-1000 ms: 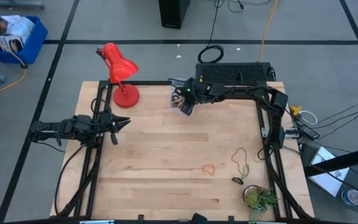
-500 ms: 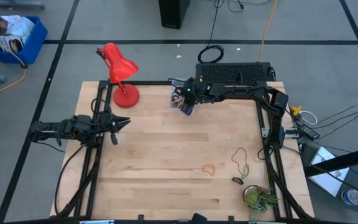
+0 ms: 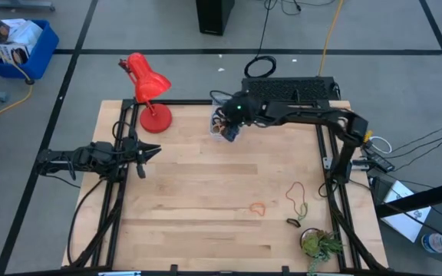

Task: Pick and place rubber bands into bin
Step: Put the orange rubber band into the transparent bin

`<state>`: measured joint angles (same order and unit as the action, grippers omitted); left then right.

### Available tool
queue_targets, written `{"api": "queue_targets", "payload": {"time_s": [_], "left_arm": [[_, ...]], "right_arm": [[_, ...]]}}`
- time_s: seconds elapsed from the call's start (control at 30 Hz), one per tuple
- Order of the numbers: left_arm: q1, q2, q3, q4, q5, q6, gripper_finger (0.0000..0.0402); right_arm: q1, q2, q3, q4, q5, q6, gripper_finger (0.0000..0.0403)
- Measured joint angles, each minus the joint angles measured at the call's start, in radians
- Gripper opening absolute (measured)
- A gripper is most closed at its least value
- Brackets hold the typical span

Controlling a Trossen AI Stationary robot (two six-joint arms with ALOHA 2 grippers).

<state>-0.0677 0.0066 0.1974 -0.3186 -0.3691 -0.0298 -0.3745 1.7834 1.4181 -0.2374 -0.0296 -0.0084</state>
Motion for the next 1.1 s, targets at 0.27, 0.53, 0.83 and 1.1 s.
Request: {"api": "queue_targets", "payload": {"time_s": [0.27, 0.53, 0.83, 1.1], "left_arm": [[0.0, 0.0, 0.0, 0.001, 0.001, -0.001, 0.0063], [0.0, 0.0, 0.0, 0.001, 0.0, 0.006, 0.0063], [0.0, 0.0, 0.0, 0.001, 0.0, 0.002, 0.0063], [0.0, 0.0, 0.0, 0.001, 0.0, 0.006, 0.0063]], "right_arm": [[0.063, -0.25, 0.0, -0.009, -0.165, -0.023, 0.0121], [0.135, -0.436, 0.001, -0.104, -0.21, 0.066, 0.0122], [0.292, -0.476, -0.011, -0.404, -0.204, 0.088, 0.0118], [0.478, -0.471, -0.262, -0.36, -0.187, 0.172, 0.0114]]}}
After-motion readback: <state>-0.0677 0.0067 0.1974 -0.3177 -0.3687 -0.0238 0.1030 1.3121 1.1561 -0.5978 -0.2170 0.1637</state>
